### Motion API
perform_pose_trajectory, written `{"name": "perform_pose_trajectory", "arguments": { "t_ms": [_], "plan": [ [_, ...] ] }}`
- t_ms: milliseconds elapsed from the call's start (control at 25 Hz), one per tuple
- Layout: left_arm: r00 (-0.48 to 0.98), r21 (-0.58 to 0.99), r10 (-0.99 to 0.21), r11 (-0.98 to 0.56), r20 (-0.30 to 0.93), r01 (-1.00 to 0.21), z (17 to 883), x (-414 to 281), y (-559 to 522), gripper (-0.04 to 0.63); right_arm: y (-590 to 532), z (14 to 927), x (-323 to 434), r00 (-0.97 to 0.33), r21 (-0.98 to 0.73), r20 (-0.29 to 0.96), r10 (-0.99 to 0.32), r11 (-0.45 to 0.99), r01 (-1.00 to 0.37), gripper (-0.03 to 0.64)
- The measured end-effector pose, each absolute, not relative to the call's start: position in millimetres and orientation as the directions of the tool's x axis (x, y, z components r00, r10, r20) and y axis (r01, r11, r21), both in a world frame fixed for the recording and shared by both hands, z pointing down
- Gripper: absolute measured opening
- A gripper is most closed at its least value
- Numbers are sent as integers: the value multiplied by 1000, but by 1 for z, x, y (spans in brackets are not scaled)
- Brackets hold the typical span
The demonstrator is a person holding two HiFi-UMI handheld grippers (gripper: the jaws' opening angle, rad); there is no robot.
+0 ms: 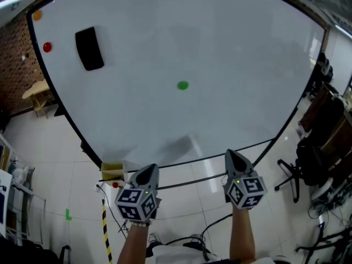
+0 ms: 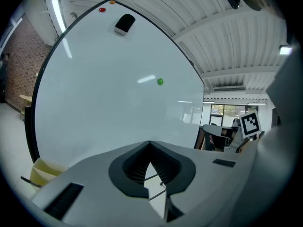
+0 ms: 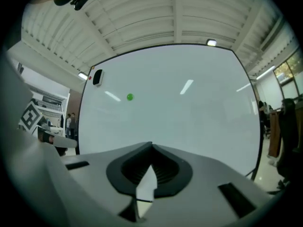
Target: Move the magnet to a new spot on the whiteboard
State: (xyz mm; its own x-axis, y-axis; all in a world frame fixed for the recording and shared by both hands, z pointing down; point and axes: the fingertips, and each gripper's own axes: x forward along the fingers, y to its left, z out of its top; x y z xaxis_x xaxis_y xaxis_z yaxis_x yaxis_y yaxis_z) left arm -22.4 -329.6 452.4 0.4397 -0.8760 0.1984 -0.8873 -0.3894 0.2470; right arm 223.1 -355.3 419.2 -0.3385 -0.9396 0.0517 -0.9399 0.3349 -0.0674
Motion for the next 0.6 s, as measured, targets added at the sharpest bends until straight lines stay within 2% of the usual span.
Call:
{"name": "perform_pose_trajectory", "arguments": {
  "t_ms": [280, 600],
  "plan": [
    [424, 244, -871, -368, 247, -897, 474, 35, -317, -2, -333, 494, 275, -362, -213, 153, -920, 327, -921, -2],
    [462, 254, -838, -398, 290, -882, 497, 55, -288, -2, -285, 537, 255, -400, -255, 217, -890, 344, -904, -2]
  ]
}}
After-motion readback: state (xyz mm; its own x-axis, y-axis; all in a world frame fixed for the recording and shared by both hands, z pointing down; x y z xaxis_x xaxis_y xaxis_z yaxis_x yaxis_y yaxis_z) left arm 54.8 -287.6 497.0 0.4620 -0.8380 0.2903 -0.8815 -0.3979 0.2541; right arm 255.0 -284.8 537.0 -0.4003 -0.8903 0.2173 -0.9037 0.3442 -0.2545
